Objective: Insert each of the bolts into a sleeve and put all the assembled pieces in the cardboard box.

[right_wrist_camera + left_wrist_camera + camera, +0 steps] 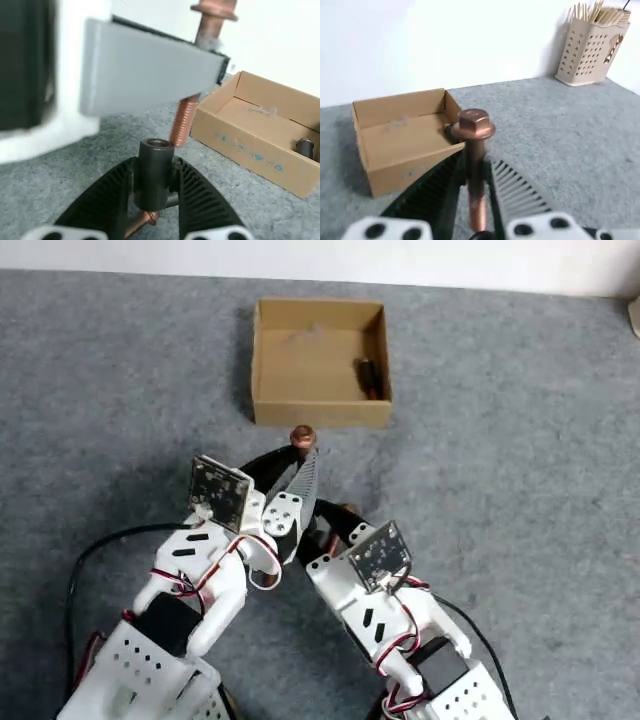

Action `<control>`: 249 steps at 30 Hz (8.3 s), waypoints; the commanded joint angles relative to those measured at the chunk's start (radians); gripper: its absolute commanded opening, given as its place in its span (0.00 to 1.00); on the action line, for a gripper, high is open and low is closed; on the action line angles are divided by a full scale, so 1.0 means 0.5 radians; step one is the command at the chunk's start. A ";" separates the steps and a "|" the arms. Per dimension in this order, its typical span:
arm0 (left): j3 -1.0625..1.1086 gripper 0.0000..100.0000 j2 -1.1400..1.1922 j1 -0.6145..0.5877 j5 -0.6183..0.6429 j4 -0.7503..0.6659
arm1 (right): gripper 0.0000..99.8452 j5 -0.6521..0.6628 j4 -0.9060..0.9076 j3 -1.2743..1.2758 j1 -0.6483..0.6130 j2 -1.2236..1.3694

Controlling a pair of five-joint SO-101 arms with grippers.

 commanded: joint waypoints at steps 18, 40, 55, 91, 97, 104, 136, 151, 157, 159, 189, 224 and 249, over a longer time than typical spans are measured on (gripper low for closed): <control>-0.394 0.00 -0.051 -0.121 0.169 -0.043 | 0.00 0.012 -0.057 0.272 0.081 -0.038; -0.060 0.00 -0.069 0.063 0.399 0.316 | 0.00 0.012 -0.057 0.272 0.084 -0.038; -0.051 0.00 -0.069 0.069 0.598 0.313 | 0.00 0.012 -0.057 0.272 0.084 -0.038; 0.213 0.40 -0.072 0.081 0.552 0.402 | 0.00 0.012 -0.069 0.275 0.155 -0.035; 0.137 0.27 -0.072 0.078 0.626 0.402 | 0.00 0.012 -0.060 0.275 0.155 -0.029; 0.106 0.00 -0.072 0.051 0.638 0.399 | 0.00 0.009 -0.060 0.275 0.158 -0.026; 0.084 0.38 -0.072 0.048 0.638 0.304 | 0.00 0.009 -0.060 0.275 0.158 -0.026; 0.075 0.06 -0.054 -0.615 0.638 0.031 | 0.00 0.009 -0.060 0.272 0.158 -0.026; 0.143 0.00 -0.048 -0.953 0.457 0.031 | 0.00 0.009 -0.060 0.272 0.170 -0.026; 0.149 0.01 -0.044 -0.993 0.427 0.034 | 0.00 0.009 -0.060 0.272 0.170 -0.026; -0.585 0.01 1.649 -1.266 0.430 -0.141 | 0.00 -0.058 0.717 -3.392 0.910 3.196; -0.582 0.01 1.656 -1.260 0.427 -0.141 | 0.25 0.267 1.926 -6.839 0.925 6.096; -0.582 0.01 1.656 -1.214 0.414 -0.141 | 0.41 0.101 2.601 -6.829 1.020 5.108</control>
